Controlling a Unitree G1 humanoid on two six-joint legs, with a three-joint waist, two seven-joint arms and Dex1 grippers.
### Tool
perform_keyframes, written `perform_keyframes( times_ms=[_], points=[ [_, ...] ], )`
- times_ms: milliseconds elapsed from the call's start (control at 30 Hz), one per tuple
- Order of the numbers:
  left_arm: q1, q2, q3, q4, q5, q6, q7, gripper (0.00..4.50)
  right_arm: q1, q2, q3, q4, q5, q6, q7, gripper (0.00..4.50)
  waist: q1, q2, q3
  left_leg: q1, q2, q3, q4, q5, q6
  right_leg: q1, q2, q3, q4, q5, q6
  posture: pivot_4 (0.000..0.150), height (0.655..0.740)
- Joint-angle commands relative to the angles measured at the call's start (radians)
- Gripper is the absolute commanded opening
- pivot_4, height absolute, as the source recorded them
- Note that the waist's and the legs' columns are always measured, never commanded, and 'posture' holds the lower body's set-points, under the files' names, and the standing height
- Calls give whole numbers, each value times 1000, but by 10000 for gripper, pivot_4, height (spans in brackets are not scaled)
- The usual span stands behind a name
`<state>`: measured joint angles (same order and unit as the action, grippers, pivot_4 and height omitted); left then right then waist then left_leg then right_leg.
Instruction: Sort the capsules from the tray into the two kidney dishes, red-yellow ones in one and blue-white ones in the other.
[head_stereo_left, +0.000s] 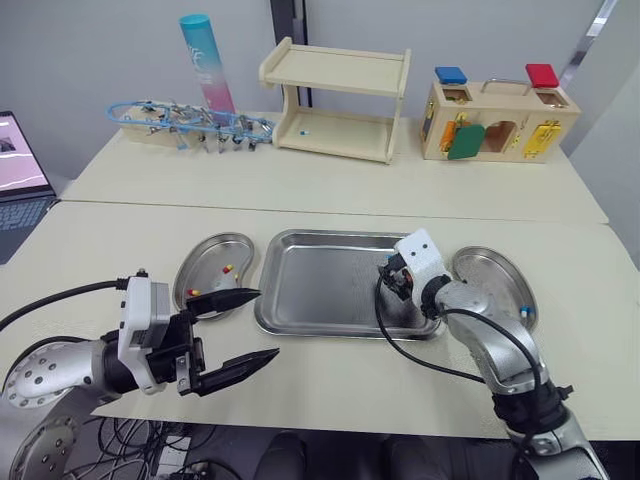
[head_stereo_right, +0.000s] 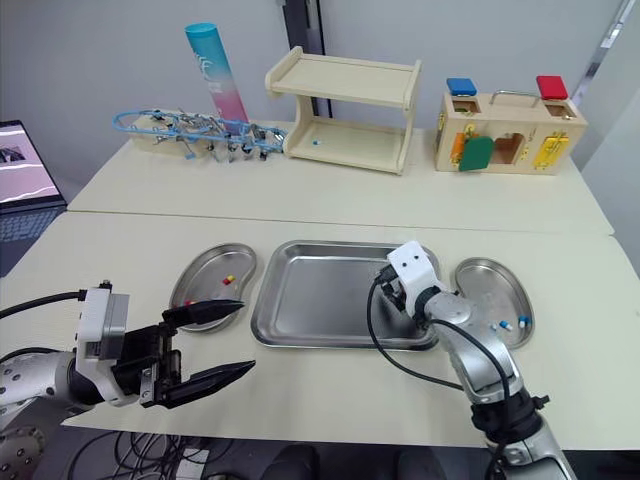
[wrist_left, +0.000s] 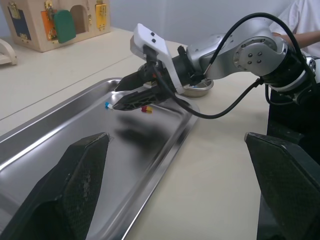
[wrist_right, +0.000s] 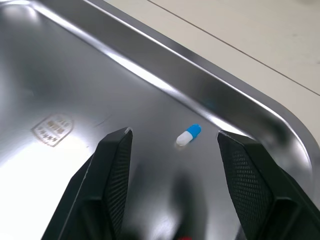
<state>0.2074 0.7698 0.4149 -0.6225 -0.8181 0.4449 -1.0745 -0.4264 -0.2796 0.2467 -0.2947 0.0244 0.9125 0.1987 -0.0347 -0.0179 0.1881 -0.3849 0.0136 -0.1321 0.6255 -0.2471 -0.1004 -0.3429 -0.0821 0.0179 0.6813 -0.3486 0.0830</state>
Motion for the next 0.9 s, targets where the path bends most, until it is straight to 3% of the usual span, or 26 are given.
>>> perform_keyframes(
  times_ms=[33,467,567,833,900],
  points=[
    [-15,4,-16,-16,4,-27,-3,45000,-32,42,-31,34,-21,5,-44,28941,-1,0,0,0,0,0,0,0,0,0,0,0,0,0,0,1500,7400],
    [-29,-3,-40,-15,14,-45,15,45000,-60,147,-109,188,-1,0,-64,28941,-10,0,0,0,0,0,0,0,0,0,1,0,1,0,0,1500,7400],
    [-29,-3,-45,-11,18,-51,17,45000,-61,138,-100,198,-10,-14,-58,23145,-10,1,0,0,0,0,0,0,0,0,1,0,1,0,0,1500,7400],
    [-40,-9,-70,5,32,-66,22,45000,-58,117,-78,195,-18,-41,-31,980,-16,1,0,1,0,0,-1,0,0,0,1,1,1,0,0,1500,7400],
    [-44,-15,-78,5,32,-66,25,45000,-53,111,-78,170,-12,-49,-14,429,-18,1,0,1,0,0,-1,0,0,0,1,1,1,0,0,1500,7400]
  ],
)
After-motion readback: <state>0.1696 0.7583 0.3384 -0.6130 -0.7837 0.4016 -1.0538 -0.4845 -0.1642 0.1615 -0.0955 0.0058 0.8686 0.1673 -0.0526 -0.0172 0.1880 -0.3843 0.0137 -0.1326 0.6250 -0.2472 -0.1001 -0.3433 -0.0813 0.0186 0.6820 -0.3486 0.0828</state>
